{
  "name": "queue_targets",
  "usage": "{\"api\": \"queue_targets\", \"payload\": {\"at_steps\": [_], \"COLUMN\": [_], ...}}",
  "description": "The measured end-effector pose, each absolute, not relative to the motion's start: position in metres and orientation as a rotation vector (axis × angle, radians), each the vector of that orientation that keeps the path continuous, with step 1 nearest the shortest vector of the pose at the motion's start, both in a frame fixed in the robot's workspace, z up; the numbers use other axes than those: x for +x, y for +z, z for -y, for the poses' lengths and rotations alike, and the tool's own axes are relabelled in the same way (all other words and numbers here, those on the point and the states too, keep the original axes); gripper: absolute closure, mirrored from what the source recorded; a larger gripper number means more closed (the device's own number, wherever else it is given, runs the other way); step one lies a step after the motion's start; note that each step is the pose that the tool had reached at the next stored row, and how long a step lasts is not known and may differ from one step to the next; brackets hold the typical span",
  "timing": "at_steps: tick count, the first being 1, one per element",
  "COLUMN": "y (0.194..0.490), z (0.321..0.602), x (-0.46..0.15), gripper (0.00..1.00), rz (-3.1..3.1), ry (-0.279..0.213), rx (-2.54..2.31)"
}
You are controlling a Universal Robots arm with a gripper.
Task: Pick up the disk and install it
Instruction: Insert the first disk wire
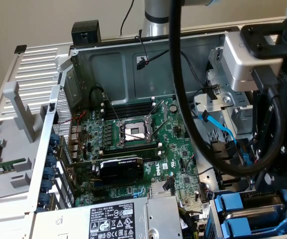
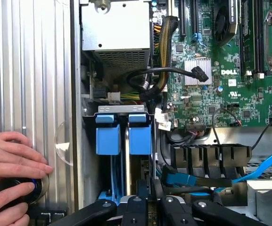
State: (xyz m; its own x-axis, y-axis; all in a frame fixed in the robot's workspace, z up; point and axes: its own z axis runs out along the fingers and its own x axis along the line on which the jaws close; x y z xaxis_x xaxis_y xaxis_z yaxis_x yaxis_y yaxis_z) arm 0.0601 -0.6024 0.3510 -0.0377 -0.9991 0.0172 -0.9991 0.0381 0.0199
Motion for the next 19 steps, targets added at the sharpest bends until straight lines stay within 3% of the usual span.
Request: {"api": "queue_targets", "payload": {"at_steps": [19], "y": [0.3493], "z": [0.5999], "x": [0.0656], "gripper": [0.83], "rz": [2.169], "ry": [-0.014], "rx": [2.185]}}
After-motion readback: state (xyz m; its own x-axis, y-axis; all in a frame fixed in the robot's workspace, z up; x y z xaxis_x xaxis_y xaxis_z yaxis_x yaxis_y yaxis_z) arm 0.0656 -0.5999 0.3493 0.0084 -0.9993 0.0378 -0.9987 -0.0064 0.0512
